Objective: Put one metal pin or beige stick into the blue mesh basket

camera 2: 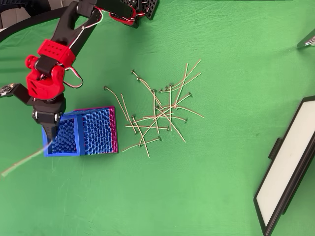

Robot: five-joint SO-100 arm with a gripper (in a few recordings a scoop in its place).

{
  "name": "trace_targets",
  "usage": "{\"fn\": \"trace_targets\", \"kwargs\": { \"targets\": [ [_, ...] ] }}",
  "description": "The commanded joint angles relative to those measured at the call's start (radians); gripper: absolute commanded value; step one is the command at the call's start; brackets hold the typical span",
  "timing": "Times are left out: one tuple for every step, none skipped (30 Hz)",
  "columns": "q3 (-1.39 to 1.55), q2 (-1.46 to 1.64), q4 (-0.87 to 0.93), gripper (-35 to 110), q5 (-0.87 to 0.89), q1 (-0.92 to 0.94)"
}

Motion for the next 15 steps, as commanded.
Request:
{"fn": "trace_targets", "kwargs": {
  "targets": [
    [-0.04,0.052,-0.038,22,0.0,0.012],
    [-0.038,0.055,-0.051,23,0.005,0.012],
    [-0.038,0.057,-0.061,23,0.005,0.014],
    [-0.038,0.058,-0.071,24,0.005,0.014],
    [-0.038,0.058,-0.081,24,0.005,0.015],
    [-0.038,0.06,-0.087,24,0.006,0.015],
    [-0.038,0.06,-0.091,24,0.003,0.015],
    [-0.038,0.061,-0.092,24,0.003,0.015],
    [-0.038,0.061,-0.094,24,0.003,0.015],
    [-0.038,0.063,-0.095,24,0.003,0.015],
    [-0.038,0.064,-0.095,24,0.005,0.015],
    [-0.04,0.064,-0.095,24,0.006,0.015],
    [-0.041,0.066,-0.097,24,0.008,0.014],
    [-0.041,0.067,-0.097,24,0.008,0.014],
    [-0.041,0.071,-0.097,24,0.009,0.012]
  ]
}}
